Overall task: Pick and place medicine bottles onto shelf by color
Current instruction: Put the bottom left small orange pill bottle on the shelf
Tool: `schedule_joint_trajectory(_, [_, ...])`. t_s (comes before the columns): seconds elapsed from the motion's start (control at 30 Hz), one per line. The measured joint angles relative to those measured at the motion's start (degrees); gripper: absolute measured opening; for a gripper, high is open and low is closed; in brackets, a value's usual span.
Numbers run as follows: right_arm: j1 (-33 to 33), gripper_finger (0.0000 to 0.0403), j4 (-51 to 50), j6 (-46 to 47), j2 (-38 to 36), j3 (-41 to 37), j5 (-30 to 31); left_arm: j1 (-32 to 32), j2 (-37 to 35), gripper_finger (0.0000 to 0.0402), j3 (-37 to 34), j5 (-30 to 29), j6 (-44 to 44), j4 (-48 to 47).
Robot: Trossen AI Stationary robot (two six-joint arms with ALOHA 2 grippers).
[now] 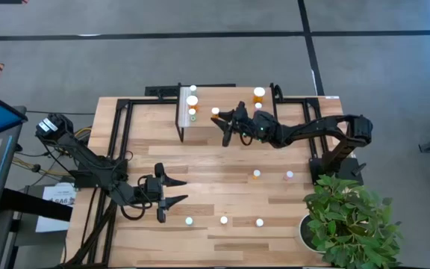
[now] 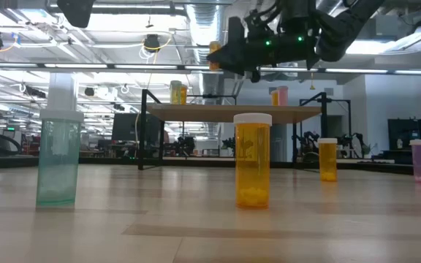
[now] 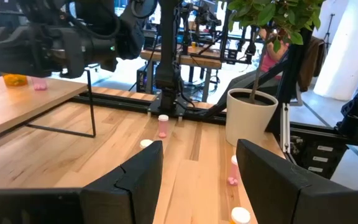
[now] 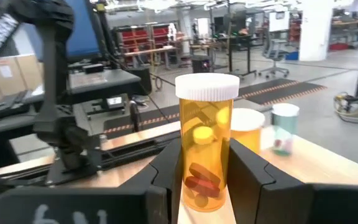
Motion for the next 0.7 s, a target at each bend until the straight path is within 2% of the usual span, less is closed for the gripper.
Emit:
schedule_joint_trajectory(0.37, [-5.70,0.0114,-0.30,2.98,0.00,0.00,0.24,2.01,0.00,0.0192,0.00,1.02,0.00,0.00])
schedule_joint_trajectory(0.7, [-0.95,0.0114,-0.47,0.23,0.00,1.69,16.88,4.30,0.00,0.0192,-0.02,2.95,0.04,0.02])
